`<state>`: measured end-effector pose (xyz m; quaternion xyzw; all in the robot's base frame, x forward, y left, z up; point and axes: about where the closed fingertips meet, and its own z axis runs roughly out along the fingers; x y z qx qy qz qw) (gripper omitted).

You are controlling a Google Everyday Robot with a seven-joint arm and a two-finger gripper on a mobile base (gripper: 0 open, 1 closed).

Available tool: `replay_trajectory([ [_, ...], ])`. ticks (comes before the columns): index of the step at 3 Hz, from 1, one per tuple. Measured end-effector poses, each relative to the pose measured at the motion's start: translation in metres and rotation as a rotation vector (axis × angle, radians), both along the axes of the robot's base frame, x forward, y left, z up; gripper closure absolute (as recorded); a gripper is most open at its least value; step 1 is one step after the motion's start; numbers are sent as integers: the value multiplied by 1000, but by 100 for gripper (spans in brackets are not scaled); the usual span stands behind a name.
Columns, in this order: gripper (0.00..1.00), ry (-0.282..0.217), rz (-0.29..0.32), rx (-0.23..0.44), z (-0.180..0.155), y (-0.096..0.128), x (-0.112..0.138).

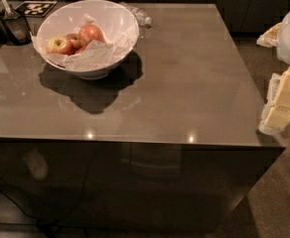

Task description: Pick apple from white bowl

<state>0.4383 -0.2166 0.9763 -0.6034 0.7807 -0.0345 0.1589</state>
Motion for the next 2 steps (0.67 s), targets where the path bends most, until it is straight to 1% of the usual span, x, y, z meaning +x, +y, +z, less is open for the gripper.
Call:
replay_trajectory([
  [1, 0, -7, 2, -5, 3, 1, 3],
  [2, 0, 8, 47, -50, 19, 19, 43],
])
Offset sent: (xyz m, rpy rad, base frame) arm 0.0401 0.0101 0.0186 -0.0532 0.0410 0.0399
